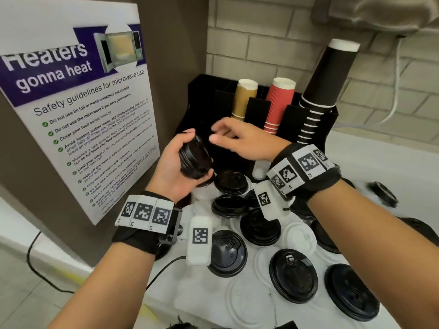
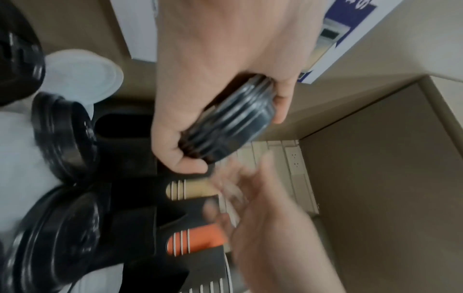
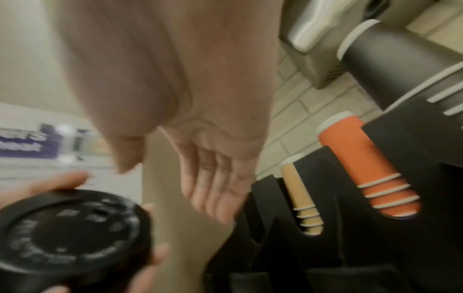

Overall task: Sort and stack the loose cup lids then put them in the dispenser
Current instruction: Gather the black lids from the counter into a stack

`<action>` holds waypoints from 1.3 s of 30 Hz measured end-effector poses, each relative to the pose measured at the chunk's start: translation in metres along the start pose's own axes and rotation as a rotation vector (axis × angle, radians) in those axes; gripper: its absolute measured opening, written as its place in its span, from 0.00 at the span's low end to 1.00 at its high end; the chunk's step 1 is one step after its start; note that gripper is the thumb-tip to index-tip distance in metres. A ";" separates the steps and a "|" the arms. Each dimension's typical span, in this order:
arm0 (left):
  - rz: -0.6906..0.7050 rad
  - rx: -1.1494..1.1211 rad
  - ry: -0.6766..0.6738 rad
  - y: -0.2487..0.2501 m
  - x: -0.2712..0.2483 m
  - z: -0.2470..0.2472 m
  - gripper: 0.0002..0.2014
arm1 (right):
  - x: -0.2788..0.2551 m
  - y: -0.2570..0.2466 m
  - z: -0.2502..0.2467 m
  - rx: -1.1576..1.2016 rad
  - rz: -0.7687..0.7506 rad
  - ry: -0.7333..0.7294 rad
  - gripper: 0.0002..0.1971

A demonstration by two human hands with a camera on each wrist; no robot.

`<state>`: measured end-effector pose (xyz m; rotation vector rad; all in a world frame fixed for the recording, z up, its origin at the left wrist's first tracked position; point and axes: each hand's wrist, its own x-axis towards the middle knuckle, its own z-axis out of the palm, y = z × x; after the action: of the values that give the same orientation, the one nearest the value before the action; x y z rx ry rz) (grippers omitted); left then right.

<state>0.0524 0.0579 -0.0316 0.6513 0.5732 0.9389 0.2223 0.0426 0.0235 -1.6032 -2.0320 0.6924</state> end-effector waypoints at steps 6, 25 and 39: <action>0.015 -0.024 0.001 0.011 -0.003 -0.015 0.08 | 0.013 0.021 0.025 -0.713 0.412 -0.442 0.35; 0.006 0.005 -0.077 -0.001 -0.012 -0.005 0.18 | -0.010 0.005 0.022 0.190 -0.095 -0.044 0.36; 0.054 -0.058 -0.045 -0.011 -0.014 0.015 0.27 | -0.023 0.001 0.033 0.261 -0.201 0.082 0.44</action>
<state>0.0622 0.0367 -0.0272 0.6365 0.4883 0.9855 0.2076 0.0171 -0.0036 -1.2415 -1.9204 0.7677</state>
